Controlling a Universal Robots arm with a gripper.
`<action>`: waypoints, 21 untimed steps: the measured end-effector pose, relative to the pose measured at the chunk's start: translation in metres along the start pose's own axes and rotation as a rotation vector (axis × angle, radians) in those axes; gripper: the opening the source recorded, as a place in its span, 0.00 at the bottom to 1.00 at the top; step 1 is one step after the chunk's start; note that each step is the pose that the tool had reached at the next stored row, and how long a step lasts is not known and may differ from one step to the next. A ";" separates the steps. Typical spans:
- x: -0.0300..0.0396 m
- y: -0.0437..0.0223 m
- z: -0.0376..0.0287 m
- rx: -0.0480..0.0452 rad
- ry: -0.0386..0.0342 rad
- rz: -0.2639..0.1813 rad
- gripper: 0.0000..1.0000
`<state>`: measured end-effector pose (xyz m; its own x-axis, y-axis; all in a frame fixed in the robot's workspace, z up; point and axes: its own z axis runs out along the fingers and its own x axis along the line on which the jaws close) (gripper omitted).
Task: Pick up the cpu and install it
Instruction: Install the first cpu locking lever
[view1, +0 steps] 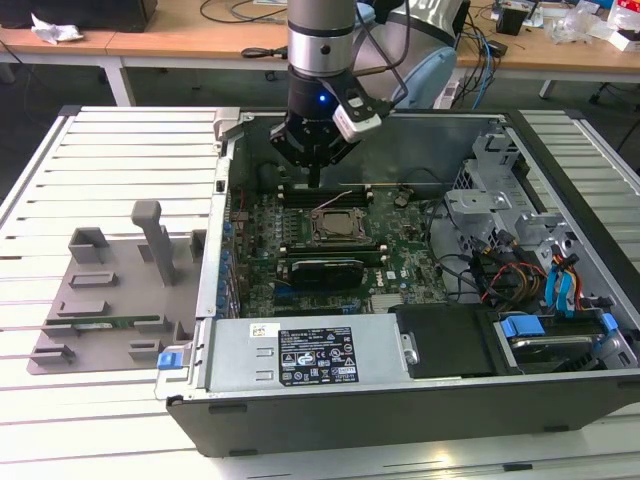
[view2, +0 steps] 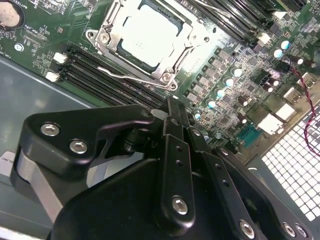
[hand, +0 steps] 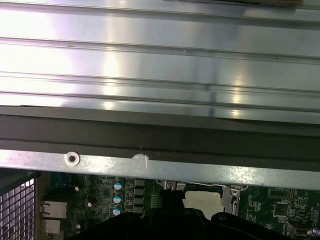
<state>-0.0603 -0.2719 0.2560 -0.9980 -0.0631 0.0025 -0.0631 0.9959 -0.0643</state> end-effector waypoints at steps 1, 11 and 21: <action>0.0000 0.0001 0.0012 0.0000 0.0000 0.000 0.11; 0.0000 0.0009 0.0130 0.0000 0.0000 0.000 0.11; -0.0068 0.0038 0.0242 -0.0168 -0.0017 -0.010 0.11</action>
<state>-0.0537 -0.2692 0.2316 -0.9973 -0.0733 0.0013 -0.0733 0.9962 -0.0474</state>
